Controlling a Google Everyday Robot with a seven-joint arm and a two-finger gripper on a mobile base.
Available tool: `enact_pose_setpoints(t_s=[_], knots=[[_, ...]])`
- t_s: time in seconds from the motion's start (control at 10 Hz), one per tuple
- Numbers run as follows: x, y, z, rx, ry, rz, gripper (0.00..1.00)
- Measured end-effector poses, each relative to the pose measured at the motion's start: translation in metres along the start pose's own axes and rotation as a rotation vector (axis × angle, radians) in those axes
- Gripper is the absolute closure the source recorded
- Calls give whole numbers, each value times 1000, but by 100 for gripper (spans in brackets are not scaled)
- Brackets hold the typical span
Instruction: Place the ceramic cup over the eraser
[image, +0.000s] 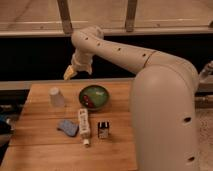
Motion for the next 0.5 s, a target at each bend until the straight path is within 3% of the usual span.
enact_pose_setpoints(t_s=[0.5], knots=[[2,-3,1,3,8,4,20]])
